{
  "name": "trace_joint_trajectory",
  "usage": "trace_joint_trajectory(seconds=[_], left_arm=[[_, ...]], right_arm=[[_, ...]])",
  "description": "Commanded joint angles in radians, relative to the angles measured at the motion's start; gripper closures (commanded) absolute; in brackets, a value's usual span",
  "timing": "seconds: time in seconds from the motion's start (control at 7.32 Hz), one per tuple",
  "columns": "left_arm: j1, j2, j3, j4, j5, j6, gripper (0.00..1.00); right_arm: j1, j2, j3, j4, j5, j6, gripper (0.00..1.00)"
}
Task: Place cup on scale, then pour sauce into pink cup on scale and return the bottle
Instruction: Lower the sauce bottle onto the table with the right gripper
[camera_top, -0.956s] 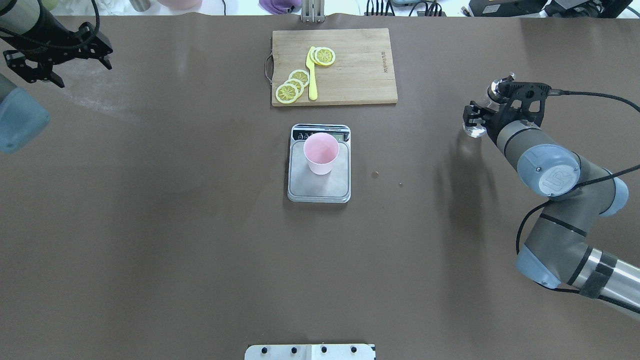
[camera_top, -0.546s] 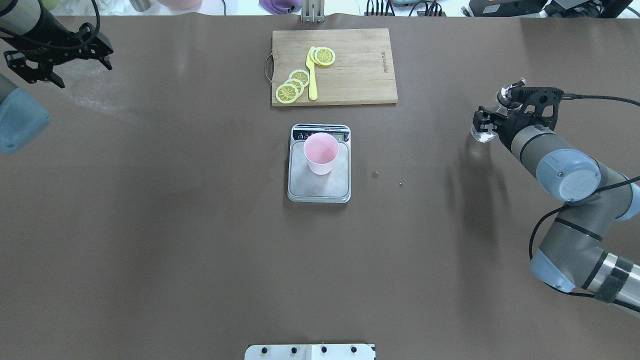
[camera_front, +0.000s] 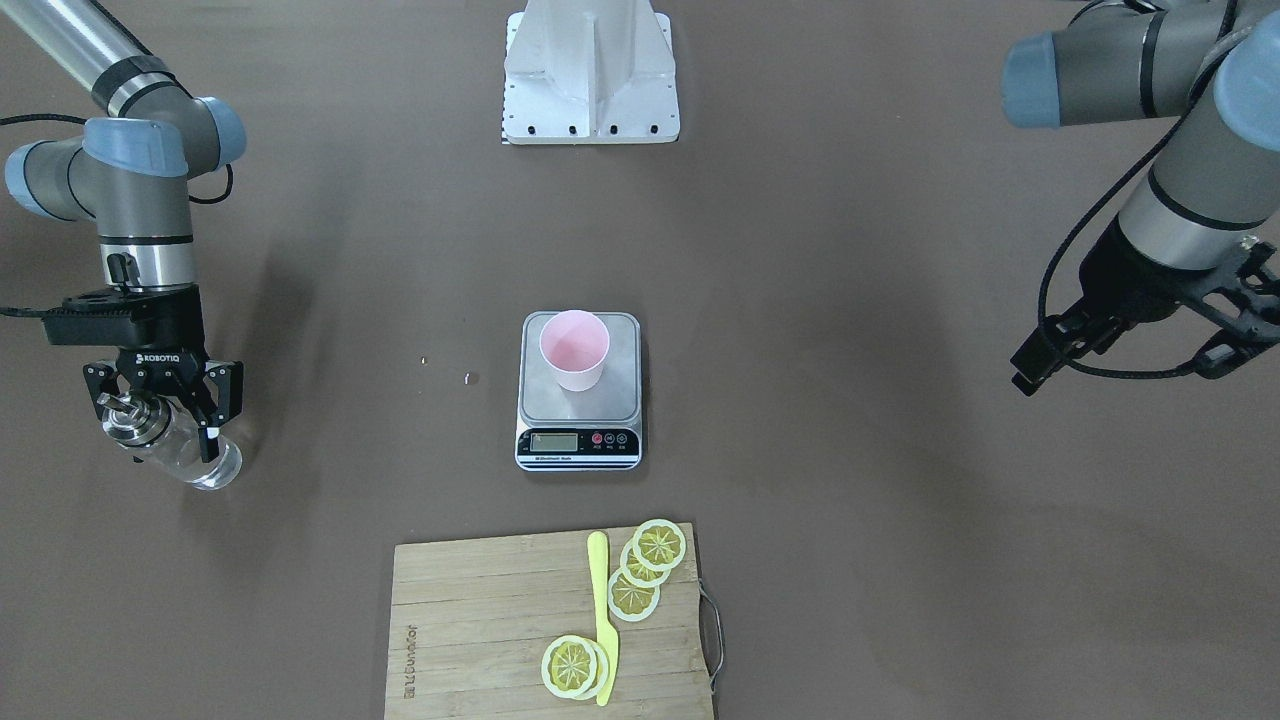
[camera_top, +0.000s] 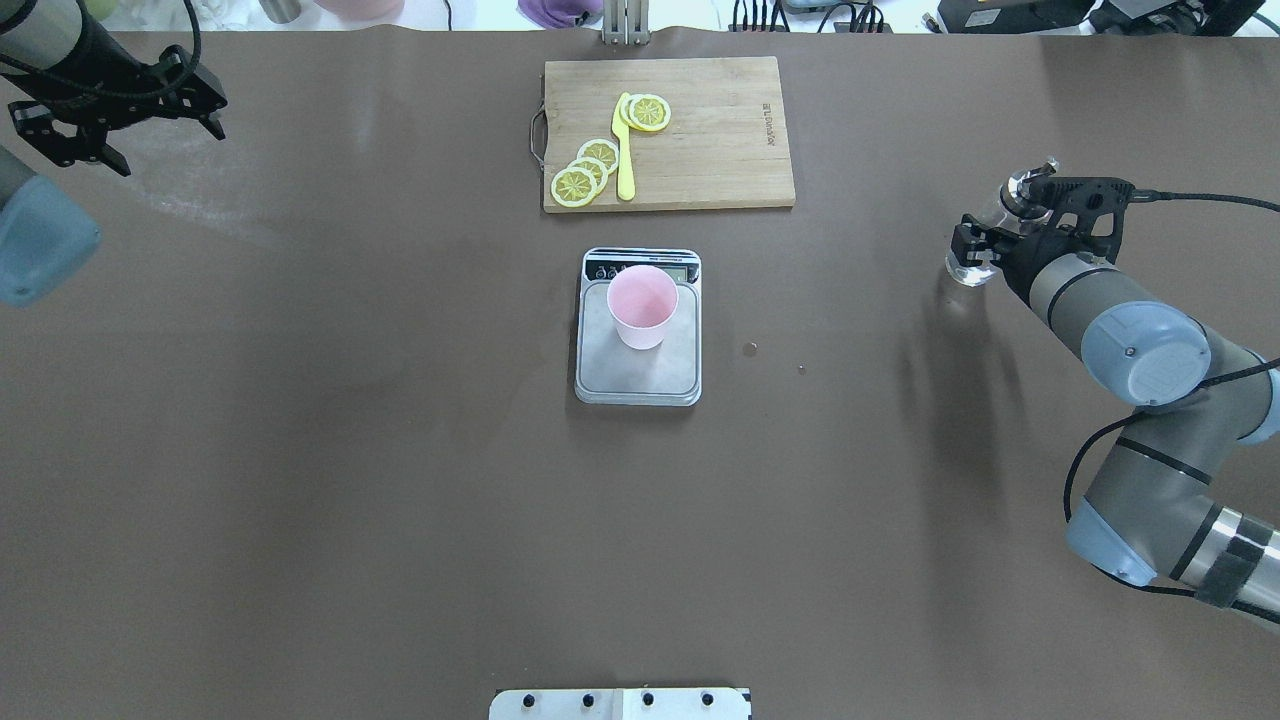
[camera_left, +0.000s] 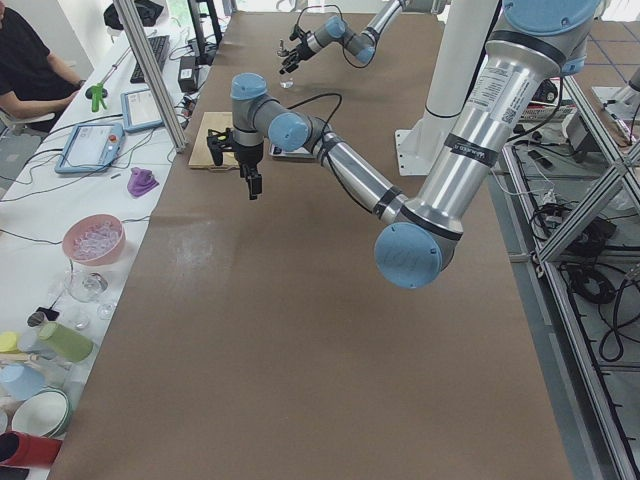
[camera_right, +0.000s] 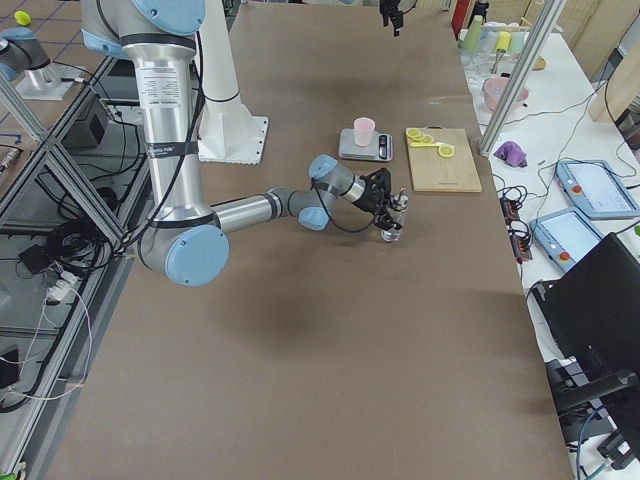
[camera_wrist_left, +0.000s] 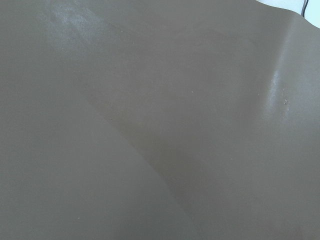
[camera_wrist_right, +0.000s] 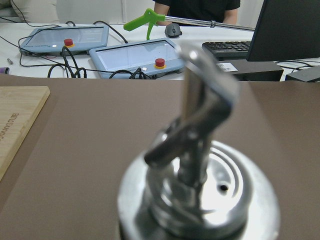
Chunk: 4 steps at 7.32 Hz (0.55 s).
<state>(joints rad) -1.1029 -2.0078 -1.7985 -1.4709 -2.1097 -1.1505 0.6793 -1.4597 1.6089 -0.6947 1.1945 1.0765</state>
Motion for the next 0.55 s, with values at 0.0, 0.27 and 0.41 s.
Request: trace_joint_trajectory(seconds=[0.0, 0.27, 0.41], left_arm=[[0.002, -0.003, 0.001, 0.0, -0.001, 0.0, 0.02], [0.002, -0.006, 0.004, 0.001, 0.001, 0.0, 0.02], [0.002, -0.006, 0.004, 0.0, -0.001, 0.0, 0.02]], right_arm=[[-0.001, 0.002, -0.02, 0.001, -0.004, 0.003, 0.61], [-0.003, 0.006, -0.032, 0.001, -0.003, -0.007, 0.5], [-0.001, 0.006, -0.03, 0.003, -0.001, -0.009, 0.23]])
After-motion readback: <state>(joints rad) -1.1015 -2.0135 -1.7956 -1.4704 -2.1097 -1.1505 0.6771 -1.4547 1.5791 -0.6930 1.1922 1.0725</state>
